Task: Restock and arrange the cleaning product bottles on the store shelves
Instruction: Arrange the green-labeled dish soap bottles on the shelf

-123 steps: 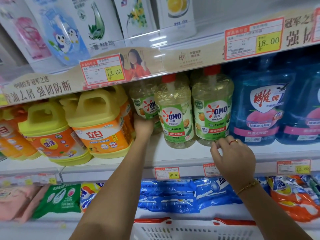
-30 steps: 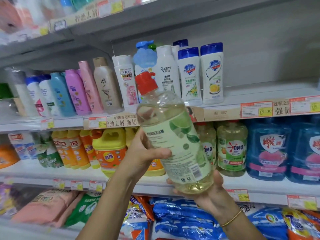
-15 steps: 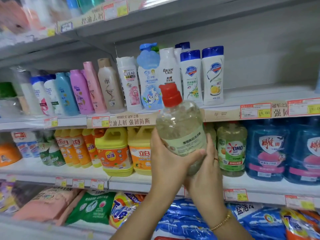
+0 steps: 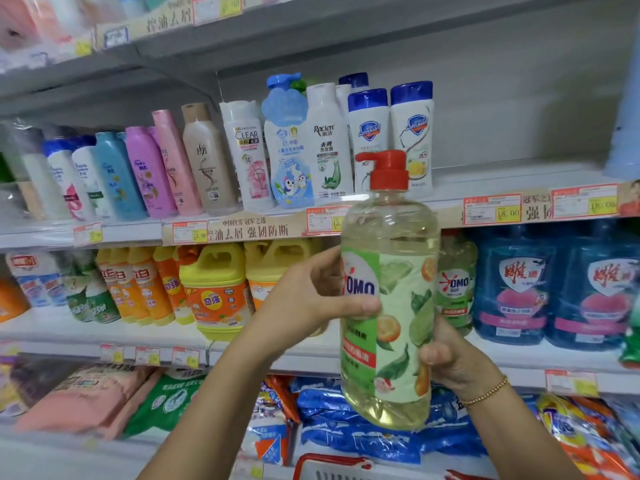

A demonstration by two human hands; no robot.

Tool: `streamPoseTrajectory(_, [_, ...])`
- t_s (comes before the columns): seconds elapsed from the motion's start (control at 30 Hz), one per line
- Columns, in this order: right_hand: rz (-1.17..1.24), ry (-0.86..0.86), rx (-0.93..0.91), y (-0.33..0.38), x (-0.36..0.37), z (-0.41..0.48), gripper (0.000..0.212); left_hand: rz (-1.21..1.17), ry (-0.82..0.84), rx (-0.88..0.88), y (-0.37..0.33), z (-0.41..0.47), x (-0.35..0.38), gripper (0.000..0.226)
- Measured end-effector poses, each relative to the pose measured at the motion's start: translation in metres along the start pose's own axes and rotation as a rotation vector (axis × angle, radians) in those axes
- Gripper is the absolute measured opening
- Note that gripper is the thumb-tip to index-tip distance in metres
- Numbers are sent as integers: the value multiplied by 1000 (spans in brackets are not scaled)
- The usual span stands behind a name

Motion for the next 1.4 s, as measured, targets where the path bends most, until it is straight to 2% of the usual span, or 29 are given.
streamPoseTrajectory(0.1, [-43, 25, 37, -7, 6, 0, 81, 23, 34, -27, -1, -4, 1, 62])
streamPoseTrajectory(0.17, [-35, -14, 84, -12, 12, 2, 92, 23, 39, -21, -3, -7, 7, 56])
streamPoseTrajectory(0.23, [-4, -92, 128, -11, 20, 5, 102, -58, -46, -47, -1, -4, 3, 50])
streamPoseTrajectory(0.3, [-28, -192, 165, -5, 27, 9, 92, -207, -127, -122, 6, 0, -8, 52])
streamPoseTrajectory(0.37, [-56, -245, 194, 6, 38, 13, 62, -360, -186, -222, 10, 3, -20, 60])
streamPoseTrajectory(0.43, [4, -286, 205, 15, 46, 15, 48, -528, -193, -256, 11, 3, -30, 53])
streamPoseTrajectory(0.53, [112, -282, 148, 22, 55, 18, 51, -758, -181, -245, 8, 2, -41, 49])
streamPoseTrajectory(0.63, [143, -283, 97, 25, 63, 19, 48, -876, -233, -275, 9, 1, -51, 47])
streamPoseTrajectory(0.8, [143, -292, 75, 31, 75, 17, 54, -941, -204, -303, 13, 1, -59, 70])
streamPoseTrajectory(0.9, [-25, -302, 123, 35, 78, 15, 57, -915, -209, -314, 16, 2, -62, 65])
streamPoseTrajectory(0.97, [-244, -319, 147, 38, 82, 12, 63, -887, -228, -317, 18, 3, -62, 62])
streamPoseTrajectory(1.07, [-619, -386, 126, 43, 89, 10, 86, -869, -235, -279, 20, 6, -56, 65])
streamPoseTrajectory(1.13, [-844, -403, 149, 42, 90, 11, 97, -749, -289, -260, 23, 9, -50, 60])
streamPoseTrajectory(1.2, [-1046, -379, 192, 36, 85, 11, 96, -568, -408, -245, 24, 11, -45, 60])
streamPoseTrajectory(1.27, [-1168, -374, 238, 29, 76, 13, 85, -408, -482, -212, 23, 11, -38, 67])
streamPoseTrajectory(1.33, [-1171, -374, 264, 22, 66, 15, 75, -287, -497, -128, 21, 11, -26, 69])
streamPoseTrajectory(1.4, [-1127, -385, 240, 15, 57, 16, 74, -188, -508, -46, 23, 12, -15, 75])
Point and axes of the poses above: each hand's wrist, its own z-axis towards the middle knuckle, its own x-axis out of the palm, y = z × x, the point moved 1 cm from there along z, towards the middle knuckle, and after that the axes turned 7 degrees about -x, right-handed, at the moved point
